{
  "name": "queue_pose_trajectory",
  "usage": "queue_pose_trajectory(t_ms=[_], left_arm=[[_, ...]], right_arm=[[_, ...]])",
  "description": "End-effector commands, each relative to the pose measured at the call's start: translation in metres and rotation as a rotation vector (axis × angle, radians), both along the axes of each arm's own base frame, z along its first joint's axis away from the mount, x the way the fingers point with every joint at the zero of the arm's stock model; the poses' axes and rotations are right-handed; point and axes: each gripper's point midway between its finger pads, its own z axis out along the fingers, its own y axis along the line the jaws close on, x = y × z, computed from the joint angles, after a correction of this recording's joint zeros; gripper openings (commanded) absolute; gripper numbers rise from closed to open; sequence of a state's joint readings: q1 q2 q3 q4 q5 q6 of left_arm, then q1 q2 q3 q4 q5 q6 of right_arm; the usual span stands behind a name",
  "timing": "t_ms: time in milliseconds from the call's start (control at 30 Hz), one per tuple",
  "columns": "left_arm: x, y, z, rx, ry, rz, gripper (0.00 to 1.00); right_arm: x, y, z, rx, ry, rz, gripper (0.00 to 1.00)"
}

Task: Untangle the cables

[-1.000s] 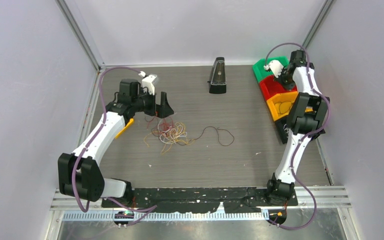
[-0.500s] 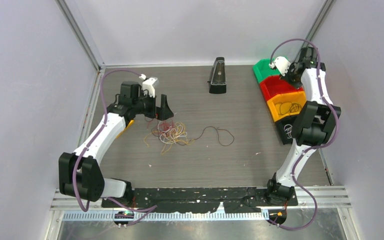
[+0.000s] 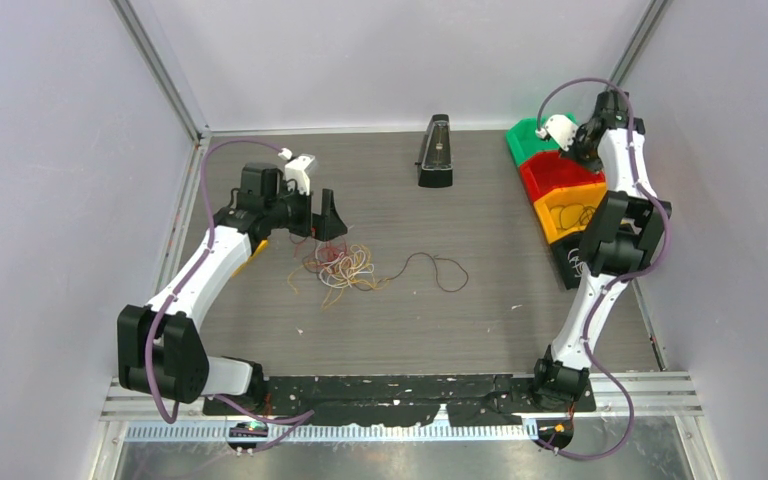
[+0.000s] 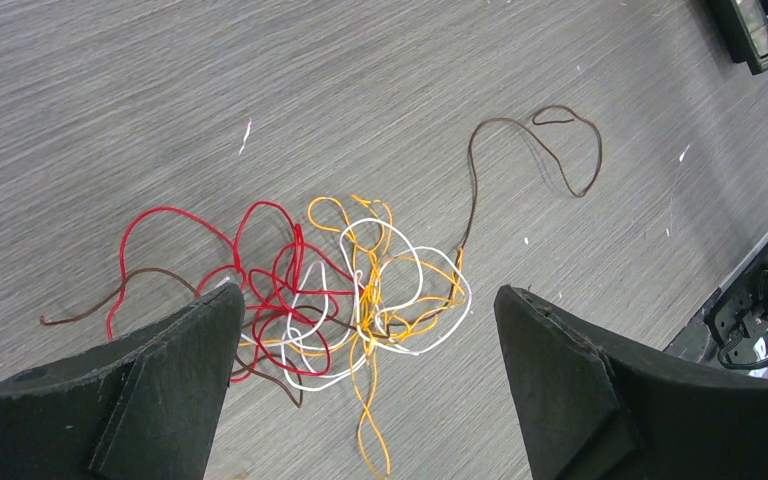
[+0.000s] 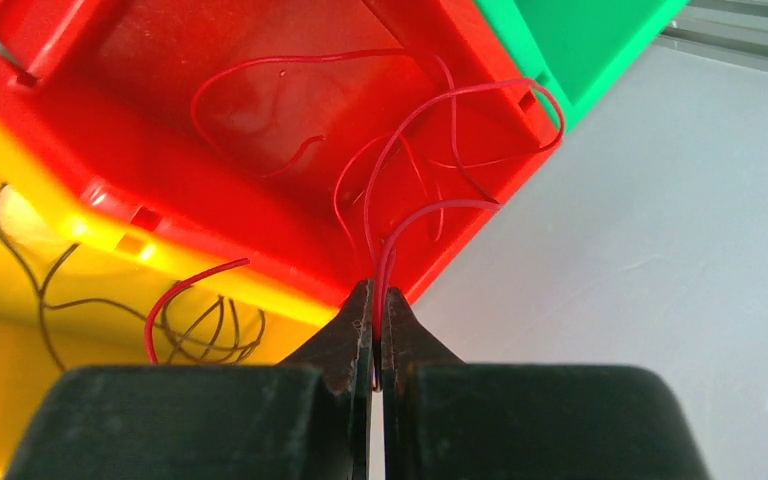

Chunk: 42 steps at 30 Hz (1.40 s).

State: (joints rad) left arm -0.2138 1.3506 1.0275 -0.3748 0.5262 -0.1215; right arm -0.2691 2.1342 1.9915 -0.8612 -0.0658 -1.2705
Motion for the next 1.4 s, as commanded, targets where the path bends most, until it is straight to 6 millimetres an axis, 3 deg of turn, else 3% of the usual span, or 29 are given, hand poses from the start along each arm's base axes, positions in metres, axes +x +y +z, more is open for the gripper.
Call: queue_pose_trajectory(t_ms=[0, 233, 433, 533, 700, 933, 1100, 1233, 1367], left_arm=[[0.005, -0.002, 0.012, -0.014, -0.051, -0.015, 0.98], [0.005, -0.002, 0.009, -0.019, -0.032, -0.006, 0.98], [0.005, -0.001, 0.006, -0.016, -0.026, 0.001, 0.98], [0.005, -0.001, 0.006, -0.015, -0.023, 0.001, 0.98], [0.005, 0.000, 0.005, -0.015, -0.022, 0.005, 0.98], [0.005, -0.002, 0.001, -0.024, -0.016, 0.002, 0.98], [0.004, -0.001, 0.003, -0.023, -0.023, 0.001, 0.98], [0.003, 0.001, 0.002, -0.022, -0.026, 0.010, 0.98], [0.003, 0.009, 0.002, -0.014, -0.037, 0.033, 0.99]], right_arm=[[0.016, -0.005, 0.005, -0.072, 0.009, 0.049, 0.05], [0.034, 0.008, -0.017, -0.103, 0.028, 0.123, 0.05], [0.037, 0.018, -0.035, -0.087, 0.054, 0.156, 0.06], [0.039, 0.021, -0.036, -0.081, 0.053, 0.148, 0.16], [0.038, 0.026, -0.016, -0.052, 0.010, 0.120, 0.44], [0.034, 0.041, 0.034, 0.037, -0.105, 0.094, 0.60], [0.024, 0.046, 0.058, 0.107, -0.142, 0.074, 0.80], [0.016, 0.045, 0.073, 0.219, -0.162, 0.021, 0.85], [0.009, 0.068, 0.094, 0.418, -0.189, -0.036, 0.85]])
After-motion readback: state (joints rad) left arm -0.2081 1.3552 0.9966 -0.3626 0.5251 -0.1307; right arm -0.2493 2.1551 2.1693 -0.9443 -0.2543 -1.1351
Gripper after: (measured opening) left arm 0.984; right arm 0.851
